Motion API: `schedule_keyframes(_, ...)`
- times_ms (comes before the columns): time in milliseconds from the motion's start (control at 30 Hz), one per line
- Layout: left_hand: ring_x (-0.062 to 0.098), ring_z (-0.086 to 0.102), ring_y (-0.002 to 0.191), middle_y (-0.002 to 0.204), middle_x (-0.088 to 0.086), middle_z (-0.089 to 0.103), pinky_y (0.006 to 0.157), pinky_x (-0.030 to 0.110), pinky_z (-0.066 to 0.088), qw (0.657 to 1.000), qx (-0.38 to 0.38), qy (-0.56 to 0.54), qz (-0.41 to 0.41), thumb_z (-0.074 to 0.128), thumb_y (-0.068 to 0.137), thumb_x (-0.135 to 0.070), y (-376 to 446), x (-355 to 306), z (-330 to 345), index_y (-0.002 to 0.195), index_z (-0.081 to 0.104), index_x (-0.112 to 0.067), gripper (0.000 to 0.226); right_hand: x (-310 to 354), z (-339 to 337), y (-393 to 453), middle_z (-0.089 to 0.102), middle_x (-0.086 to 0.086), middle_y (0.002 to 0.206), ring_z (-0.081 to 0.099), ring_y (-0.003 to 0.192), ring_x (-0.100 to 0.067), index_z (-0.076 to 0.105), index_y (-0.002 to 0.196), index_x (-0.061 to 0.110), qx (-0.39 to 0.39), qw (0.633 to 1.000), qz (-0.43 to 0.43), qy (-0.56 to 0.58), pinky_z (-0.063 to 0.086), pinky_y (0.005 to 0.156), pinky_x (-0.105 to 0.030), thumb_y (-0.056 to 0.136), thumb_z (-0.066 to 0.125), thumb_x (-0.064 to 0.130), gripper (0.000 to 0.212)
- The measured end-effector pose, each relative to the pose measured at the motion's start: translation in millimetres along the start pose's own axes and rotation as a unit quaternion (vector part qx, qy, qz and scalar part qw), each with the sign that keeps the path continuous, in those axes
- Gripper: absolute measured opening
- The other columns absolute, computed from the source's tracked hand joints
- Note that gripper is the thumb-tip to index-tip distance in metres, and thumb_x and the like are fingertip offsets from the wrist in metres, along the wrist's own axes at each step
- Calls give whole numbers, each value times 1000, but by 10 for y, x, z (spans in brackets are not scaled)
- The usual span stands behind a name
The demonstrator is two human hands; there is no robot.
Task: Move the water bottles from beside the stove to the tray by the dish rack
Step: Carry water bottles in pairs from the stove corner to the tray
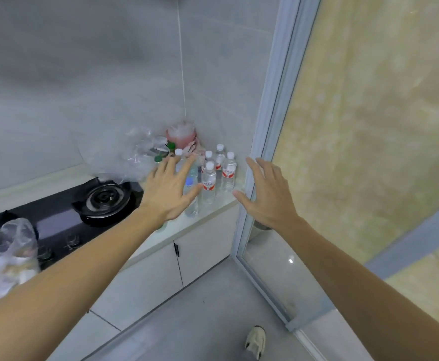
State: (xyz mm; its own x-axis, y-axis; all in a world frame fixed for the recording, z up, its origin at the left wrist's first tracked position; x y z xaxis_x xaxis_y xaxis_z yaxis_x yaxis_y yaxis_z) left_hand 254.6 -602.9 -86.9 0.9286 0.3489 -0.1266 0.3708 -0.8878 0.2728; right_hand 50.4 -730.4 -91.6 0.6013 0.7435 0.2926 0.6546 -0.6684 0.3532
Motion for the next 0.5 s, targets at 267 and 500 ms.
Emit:
schedule_keyframes(267, 40, 37, 144, 159, 15, 37, 110, 57, 43, 996, 37, -16, -85, 20, 93, -75, 925, 23, 814, 165, 17, -34, 83, -771, 663, 1152, 38, -9, 165, 33, 152, -32, 29, 165, 21, 50, 996, -54, 44, 36, 121, -52, 96, 60, 61, 85)
schedule_keyframes(500, 37, 34, 146, 164, 11, 35, 110, 53, 43, 990, 41, -29, -131, 41, 104, -58, 1419, 30, 1172, 166, 14, -33, 72, -1041, 1113, 1824, 43, -3, 160, 39, 145, -30, 33, 162, 19, 100, 986, -109, 77, 44, 113, -52, 94, 63, 51, 81)
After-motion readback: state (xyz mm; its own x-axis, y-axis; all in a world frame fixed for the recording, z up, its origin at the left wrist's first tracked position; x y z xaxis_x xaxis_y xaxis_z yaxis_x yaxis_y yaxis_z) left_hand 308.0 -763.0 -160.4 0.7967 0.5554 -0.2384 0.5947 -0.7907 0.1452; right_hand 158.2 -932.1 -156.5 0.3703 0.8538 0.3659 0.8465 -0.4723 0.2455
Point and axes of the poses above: each hand's wrist, its own y-axis towards the middle knuckle, its own z-axis out of the palm, x = y × z, the point moved 9 cm from there along y, towards the middle knuckle
